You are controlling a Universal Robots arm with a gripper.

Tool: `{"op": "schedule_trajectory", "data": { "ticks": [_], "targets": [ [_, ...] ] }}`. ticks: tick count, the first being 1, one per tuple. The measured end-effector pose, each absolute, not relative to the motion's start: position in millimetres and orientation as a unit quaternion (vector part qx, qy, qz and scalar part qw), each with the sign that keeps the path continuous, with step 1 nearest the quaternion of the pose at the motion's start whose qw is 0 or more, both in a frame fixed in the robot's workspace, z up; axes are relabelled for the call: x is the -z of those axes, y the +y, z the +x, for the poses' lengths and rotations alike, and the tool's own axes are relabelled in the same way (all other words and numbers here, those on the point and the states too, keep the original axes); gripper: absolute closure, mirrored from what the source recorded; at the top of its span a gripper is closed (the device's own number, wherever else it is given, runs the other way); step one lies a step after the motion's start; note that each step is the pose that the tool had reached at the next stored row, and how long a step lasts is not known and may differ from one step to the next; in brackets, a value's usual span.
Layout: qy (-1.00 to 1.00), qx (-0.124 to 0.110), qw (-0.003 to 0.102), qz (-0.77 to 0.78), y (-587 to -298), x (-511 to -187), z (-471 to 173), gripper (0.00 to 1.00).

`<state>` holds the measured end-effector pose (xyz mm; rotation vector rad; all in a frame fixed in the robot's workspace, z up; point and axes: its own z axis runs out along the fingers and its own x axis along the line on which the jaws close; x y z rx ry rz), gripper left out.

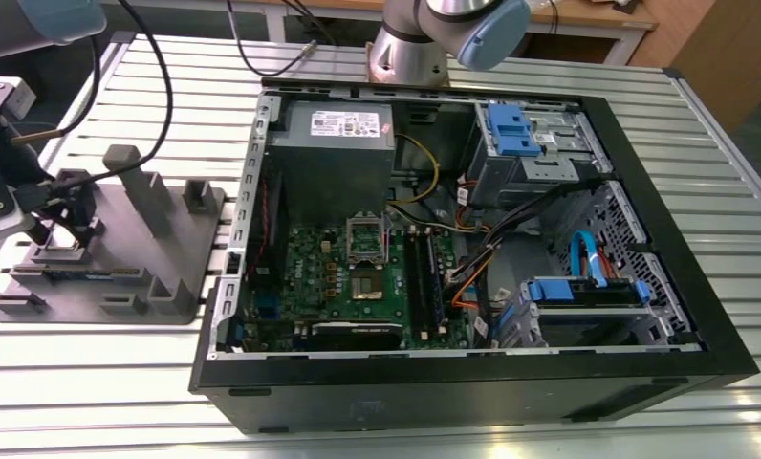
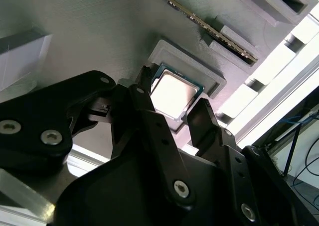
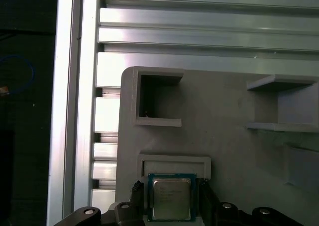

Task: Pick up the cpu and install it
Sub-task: 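Pick up the cpu and move it towards the insertion slot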

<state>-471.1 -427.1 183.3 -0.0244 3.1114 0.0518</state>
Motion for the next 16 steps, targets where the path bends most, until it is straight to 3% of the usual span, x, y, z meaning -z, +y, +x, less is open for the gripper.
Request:
{"op": "schedule_trajectory", "data": {
  "ticks": [16],
  "targets": [
    [1.0, -0.017, 0.015, -0.008, -427.1, -182.1, -471.1, 0.45]
  ]
}}
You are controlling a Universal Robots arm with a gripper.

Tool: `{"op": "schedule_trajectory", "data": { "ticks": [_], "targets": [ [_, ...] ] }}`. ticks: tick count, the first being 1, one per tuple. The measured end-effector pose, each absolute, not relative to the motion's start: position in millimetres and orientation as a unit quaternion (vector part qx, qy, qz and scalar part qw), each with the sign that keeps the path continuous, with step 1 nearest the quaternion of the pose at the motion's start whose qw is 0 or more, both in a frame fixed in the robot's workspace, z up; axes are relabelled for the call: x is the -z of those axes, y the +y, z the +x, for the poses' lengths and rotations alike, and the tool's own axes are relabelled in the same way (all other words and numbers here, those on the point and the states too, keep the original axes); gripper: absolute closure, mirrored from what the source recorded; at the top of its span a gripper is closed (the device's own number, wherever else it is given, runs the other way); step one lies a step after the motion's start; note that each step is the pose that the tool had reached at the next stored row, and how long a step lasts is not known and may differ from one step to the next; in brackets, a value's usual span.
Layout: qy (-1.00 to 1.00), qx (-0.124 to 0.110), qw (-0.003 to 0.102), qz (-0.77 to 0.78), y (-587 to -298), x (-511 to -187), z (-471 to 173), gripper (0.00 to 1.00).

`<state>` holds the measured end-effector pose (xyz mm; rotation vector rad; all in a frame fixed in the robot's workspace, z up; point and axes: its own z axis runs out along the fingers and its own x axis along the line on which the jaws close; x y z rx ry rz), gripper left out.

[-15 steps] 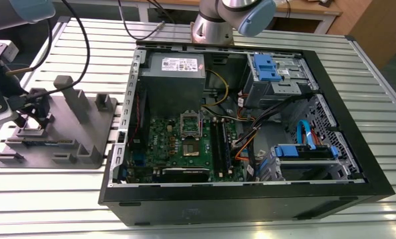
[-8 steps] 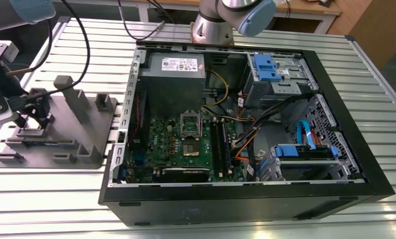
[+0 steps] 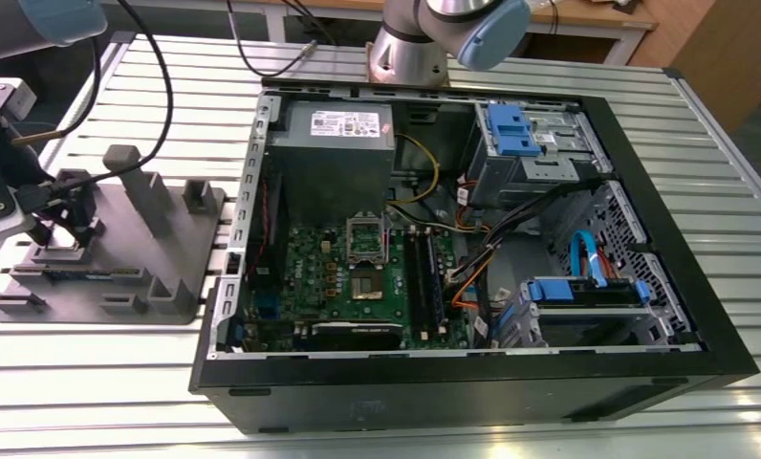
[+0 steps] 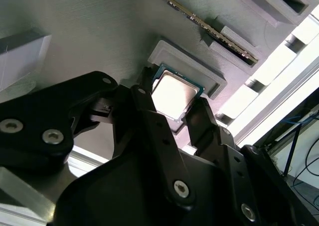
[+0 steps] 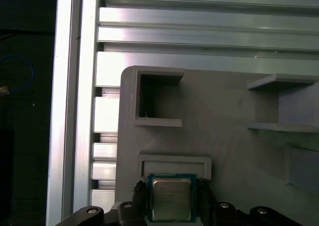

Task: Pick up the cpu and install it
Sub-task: 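Pick up the cpu and move it towards the insertion slot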

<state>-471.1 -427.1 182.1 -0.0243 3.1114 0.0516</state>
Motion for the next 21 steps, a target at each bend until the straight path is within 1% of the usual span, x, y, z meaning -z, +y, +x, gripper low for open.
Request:
{"op": "schedule_trajectory", "data": {
  "ticks": [2, 3, 4, 13, 21],
  "targets": [
    [1.0, -0.017, 0.015, -0.008, -427.1, -182.1, -471.1, 0.45],
    [1.0, -0.017, 0.015, -0.008, -427.1, -182.1, -471.1, 0.52],
    [1.0, -0.017, 0.015, -0.008, -427.1, -182.1, -471.1, 0.53],
    [1.0, -0.017, 0.015, -0.008, -427.1, -182.2, -471.1, 0.53],
    [1.0, -0.017, 0.015, -0.008, -427.1, -189.4, -471.1, 0.53]
  ]
}}
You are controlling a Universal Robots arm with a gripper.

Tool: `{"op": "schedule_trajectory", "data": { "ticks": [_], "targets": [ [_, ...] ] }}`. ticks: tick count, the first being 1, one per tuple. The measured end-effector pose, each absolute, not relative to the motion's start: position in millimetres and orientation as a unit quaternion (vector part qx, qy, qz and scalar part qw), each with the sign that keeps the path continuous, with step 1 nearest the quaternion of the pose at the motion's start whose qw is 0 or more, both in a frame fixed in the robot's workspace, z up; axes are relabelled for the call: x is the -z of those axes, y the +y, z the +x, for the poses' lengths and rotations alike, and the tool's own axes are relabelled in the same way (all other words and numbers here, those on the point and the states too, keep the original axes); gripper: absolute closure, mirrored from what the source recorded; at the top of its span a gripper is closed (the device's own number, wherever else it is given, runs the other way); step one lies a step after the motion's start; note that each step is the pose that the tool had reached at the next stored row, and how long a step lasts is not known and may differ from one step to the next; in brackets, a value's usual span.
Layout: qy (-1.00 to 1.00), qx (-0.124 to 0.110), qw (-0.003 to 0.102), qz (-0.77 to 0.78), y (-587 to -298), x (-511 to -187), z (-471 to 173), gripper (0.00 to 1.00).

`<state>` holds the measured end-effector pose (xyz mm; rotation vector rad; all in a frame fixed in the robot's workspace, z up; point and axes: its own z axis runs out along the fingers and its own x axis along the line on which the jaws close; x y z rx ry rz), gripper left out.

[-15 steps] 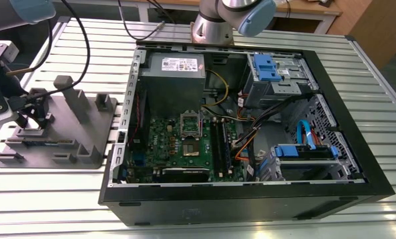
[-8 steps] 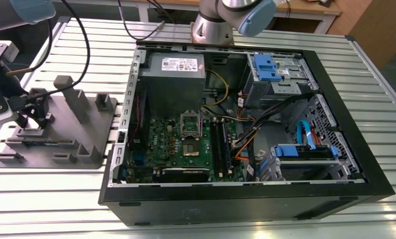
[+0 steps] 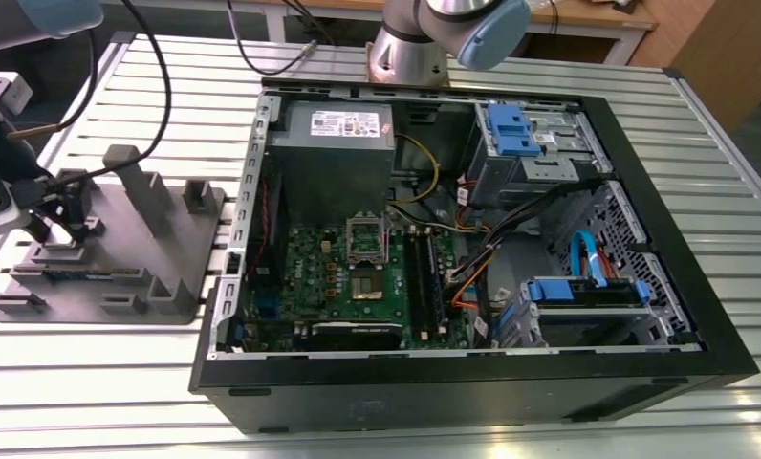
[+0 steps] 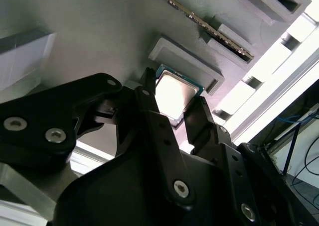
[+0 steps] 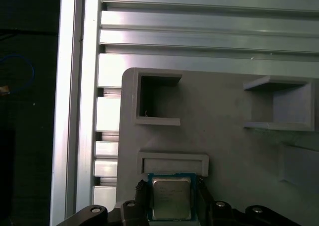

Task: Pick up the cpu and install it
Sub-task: 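Pick up the cpu and move it towards the insertion slot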

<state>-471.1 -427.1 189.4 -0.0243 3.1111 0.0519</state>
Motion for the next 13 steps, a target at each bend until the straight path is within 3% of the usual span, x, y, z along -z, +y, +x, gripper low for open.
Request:
{"op": "schedule_trajectory", "data": {
  "ticks": [13],
  "targets": [
    [1.0, -0.016, 0.015, -0.008, -427.2, -193.8, -471.2, 0.53]
  ]
}}
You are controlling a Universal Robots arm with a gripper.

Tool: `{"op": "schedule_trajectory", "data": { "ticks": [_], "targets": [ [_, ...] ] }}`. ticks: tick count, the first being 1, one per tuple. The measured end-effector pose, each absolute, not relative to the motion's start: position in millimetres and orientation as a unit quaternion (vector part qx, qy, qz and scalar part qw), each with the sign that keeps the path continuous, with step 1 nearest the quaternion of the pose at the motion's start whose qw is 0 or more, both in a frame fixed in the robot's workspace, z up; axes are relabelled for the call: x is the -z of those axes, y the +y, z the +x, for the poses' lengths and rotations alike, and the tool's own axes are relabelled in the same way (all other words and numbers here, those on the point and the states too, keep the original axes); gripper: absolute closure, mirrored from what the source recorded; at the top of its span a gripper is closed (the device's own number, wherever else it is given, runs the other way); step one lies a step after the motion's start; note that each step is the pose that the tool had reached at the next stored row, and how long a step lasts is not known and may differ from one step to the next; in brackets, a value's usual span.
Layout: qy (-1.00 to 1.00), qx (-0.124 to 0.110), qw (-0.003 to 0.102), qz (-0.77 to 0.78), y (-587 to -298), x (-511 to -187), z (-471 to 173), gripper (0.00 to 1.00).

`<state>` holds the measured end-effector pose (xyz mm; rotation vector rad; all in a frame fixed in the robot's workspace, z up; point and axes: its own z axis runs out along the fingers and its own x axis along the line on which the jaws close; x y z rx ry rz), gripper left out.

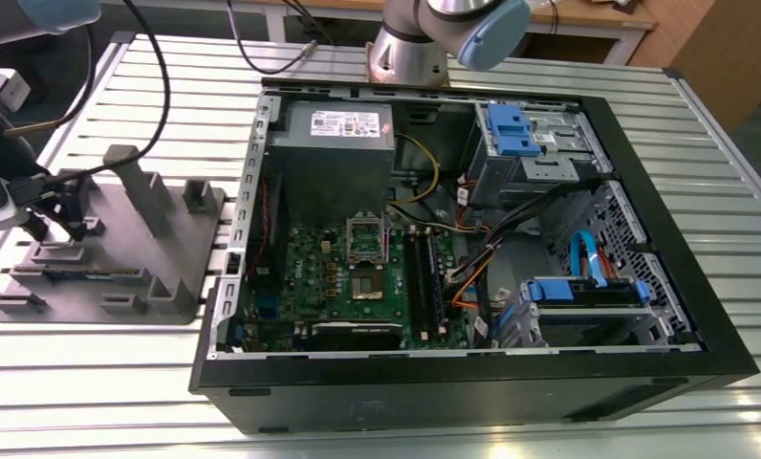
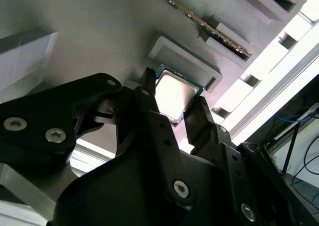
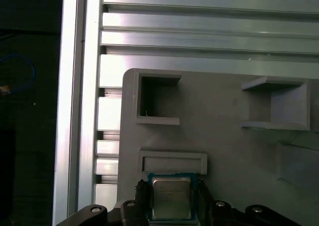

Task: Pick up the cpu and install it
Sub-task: 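Pick up the cpu and move it towards the insertion slot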

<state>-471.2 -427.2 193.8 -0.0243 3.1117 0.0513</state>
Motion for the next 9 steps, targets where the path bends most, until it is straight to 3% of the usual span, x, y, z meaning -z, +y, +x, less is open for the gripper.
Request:
{"op": "schedule_trajectory", "data": {
  "ticks": [9],
  "targets": [
    [1.0, -0.017, 0.015, -0.008, -427, -216, -471, 0.53]
  ]
}}
